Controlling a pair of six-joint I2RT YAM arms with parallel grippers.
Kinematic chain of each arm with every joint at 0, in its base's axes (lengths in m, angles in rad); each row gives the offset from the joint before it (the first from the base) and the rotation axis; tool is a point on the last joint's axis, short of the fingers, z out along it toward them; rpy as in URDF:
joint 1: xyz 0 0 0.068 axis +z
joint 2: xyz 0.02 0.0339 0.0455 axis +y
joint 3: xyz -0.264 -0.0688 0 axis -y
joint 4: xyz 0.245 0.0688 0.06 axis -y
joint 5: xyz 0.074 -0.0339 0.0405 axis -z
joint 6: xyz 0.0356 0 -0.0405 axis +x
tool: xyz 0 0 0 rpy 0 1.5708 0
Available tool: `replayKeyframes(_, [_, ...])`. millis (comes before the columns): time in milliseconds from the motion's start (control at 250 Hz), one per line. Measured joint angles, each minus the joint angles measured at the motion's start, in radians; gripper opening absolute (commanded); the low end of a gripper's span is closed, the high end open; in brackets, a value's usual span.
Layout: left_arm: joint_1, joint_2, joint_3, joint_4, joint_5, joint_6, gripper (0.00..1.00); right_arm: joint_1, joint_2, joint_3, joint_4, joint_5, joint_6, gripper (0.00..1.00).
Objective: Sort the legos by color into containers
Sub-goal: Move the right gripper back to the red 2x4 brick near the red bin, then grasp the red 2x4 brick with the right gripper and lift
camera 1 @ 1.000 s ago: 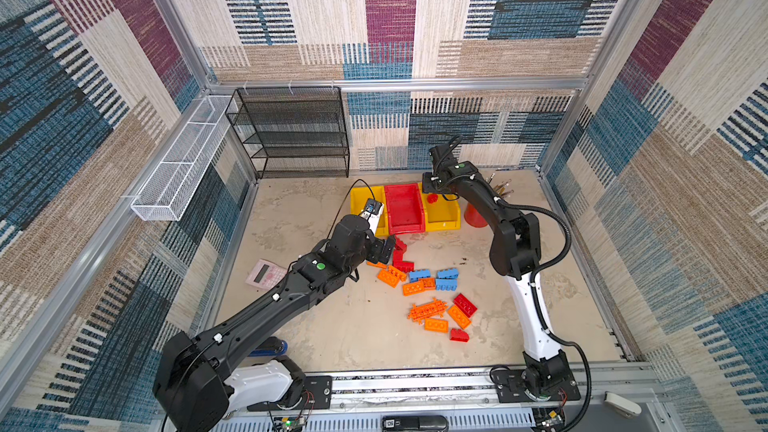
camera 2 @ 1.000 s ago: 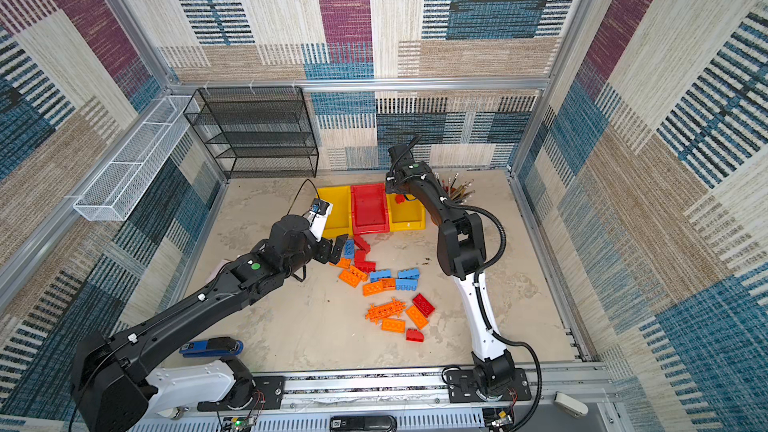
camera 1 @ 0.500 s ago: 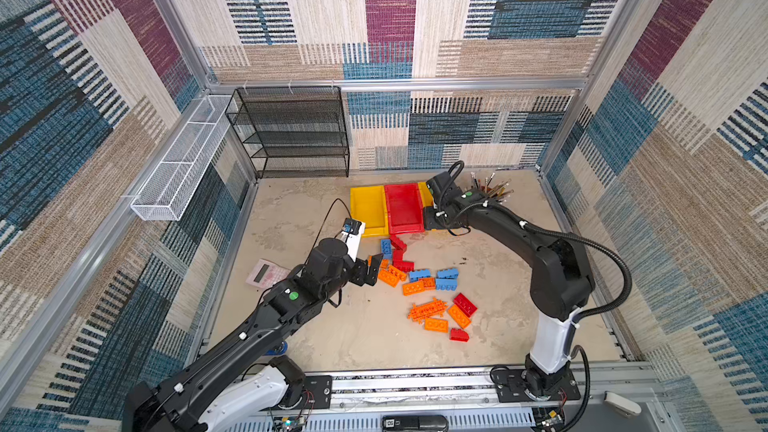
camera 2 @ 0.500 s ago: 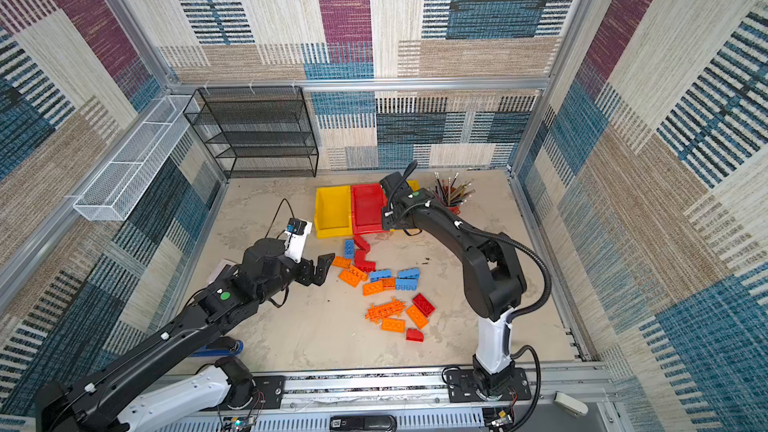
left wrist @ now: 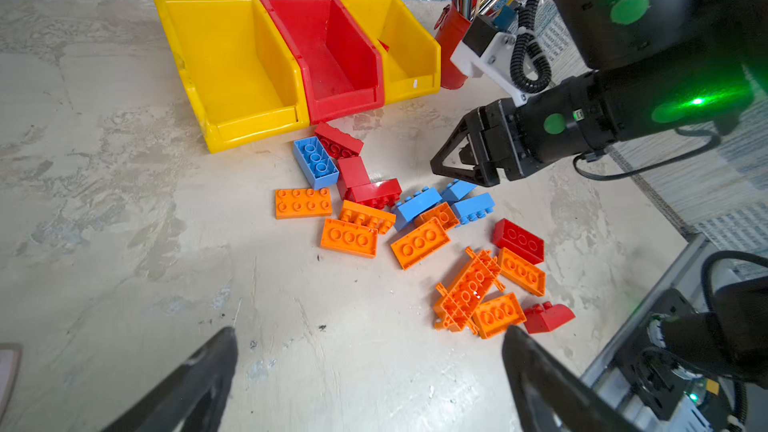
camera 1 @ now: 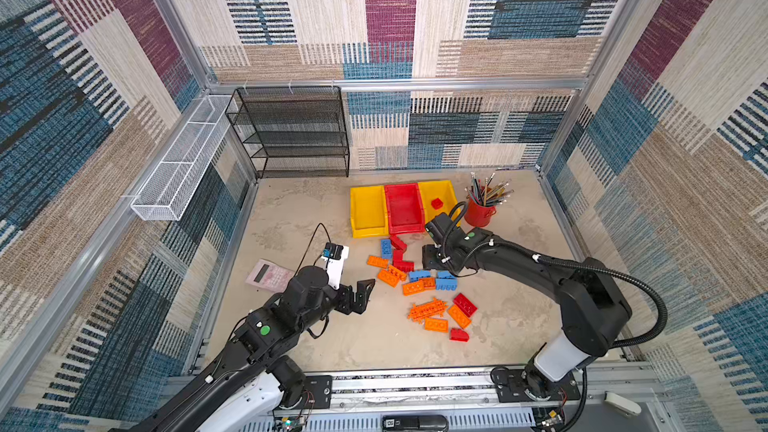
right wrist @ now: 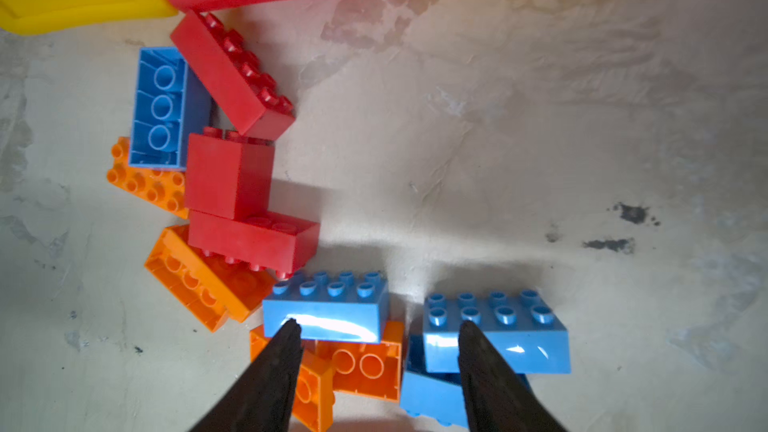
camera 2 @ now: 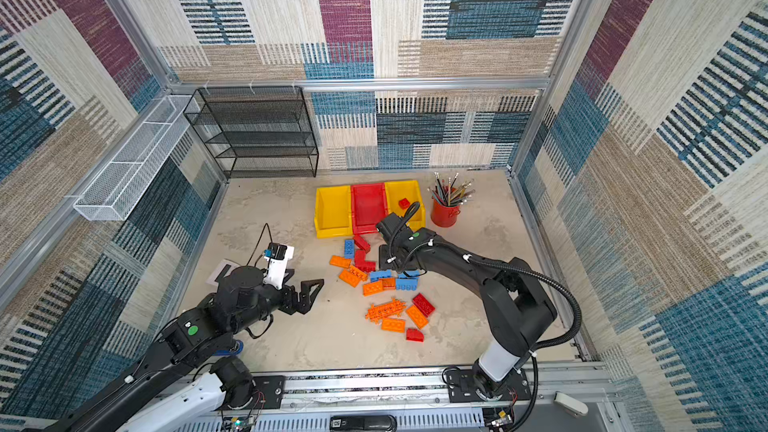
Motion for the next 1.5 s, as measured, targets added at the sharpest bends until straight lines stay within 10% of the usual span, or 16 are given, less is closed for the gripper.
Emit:
replayKeyframes(908, [-0.001,0.093,0.012,0.0,-0.125,-0.001,1.0,0.003,0.448,0.422,0.08,-0.041,-0.165,0.55])
replayKeyframes(1500, [0.0,0.209,0.029,0.108,-0.15,0.056,1.0,-0.005,0.553,0.526,0.026,-0.084,-0.247,0.18])
